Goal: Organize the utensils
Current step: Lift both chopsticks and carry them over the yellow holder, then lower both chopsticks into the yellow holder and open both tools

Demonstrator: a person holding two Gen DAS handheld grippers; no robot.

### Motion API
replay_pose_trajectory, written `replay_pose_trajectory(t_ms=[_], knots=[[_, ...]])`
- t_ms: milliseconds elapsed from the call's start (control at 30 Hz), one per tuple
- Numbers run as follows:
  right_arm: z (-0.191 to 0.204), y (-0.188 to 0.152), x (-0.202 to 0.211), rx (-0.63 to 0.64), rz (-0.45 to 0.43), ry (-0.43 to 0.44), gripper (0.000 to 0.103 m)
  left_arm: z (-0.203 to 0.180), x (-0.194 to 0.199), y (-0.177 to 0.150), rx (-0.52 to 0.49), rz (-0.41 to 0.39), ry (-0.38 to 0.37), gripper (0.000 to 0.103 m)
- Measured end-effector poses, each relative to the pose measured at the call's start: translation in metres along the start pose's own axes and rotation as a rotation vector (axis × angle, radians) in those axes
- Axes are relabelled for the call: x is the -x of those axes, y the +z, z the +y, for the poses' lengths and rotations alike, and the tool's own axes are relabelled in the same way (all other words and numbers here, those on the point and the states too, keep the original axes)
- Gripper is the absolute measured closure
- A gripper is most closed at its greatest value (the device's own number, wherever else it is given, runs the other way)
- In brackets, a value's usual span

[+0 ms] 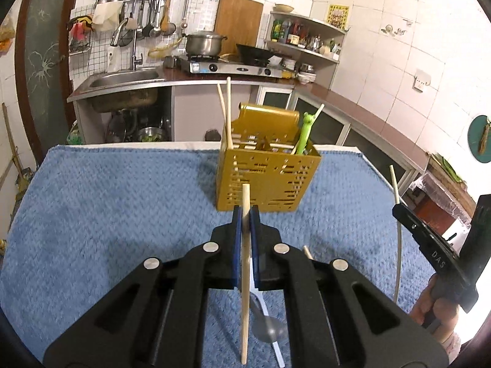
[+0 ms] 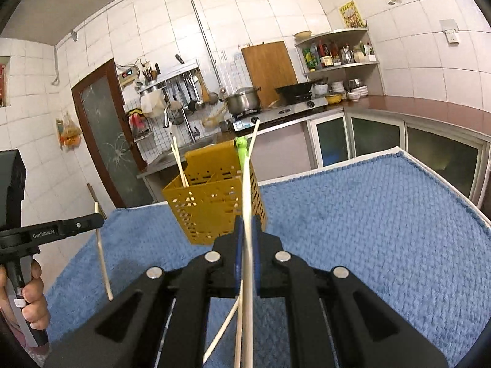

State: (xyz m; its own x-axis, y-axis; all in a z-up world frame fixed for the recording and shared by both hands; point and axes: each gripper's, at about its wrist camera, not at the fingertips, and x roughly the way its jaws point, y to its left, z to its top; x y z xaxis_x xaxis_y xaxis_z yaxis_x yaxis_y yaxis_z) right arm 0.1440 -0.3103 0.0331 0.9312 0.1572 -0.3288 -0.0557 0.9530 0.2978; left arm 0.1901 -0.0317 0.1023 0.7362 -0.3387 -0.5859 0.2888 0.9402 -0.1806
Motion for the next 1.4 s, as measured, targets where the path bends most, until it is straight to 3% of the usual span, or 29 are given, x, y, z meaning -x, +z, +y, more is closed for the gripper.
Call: replay_pose_trajectory(t_ms=[400, 567, 767, 1100, 1267, 1400], knots=[[0.012, 0.013, -0.008, 0.031, 0.003, 0.007, 0.097, -0.002, 0.014, 0.029, -0.015, -0.052, -0.003, 0.099], [0.020, 0.032, -0.020, 0.077, 0.001, -0.034, 0.097, 0.000, 0.011, 0.048, -0.015, -0.071, -0.003, 0.099], [0.037, 0.082, -0.025, 0.131, -0.039, -0.058, 0.097, -0.004, 0.010, 0.084, -0.030, -0.121, 0.004, 0.099], [0.072, 0.180, -0.036, 0.193, -0.019, -0.072, 0.097, -0.029, 0.032, 0.178, -0.085, -0.331, -0.006, 0.099], [0.078, 0.188, -0.072, 0.203, 0.050, -0.084, 0.097, -0.039, 0.008, 0.199, -0.109, -0.433, 0.014, 0.099], [0.076, 0.177, -0.100, 0.210, 0.117, -0.099, 0.097, -0.038, -0.034, 0.189, -0.102, -0.415, 0.003, 0.099]])
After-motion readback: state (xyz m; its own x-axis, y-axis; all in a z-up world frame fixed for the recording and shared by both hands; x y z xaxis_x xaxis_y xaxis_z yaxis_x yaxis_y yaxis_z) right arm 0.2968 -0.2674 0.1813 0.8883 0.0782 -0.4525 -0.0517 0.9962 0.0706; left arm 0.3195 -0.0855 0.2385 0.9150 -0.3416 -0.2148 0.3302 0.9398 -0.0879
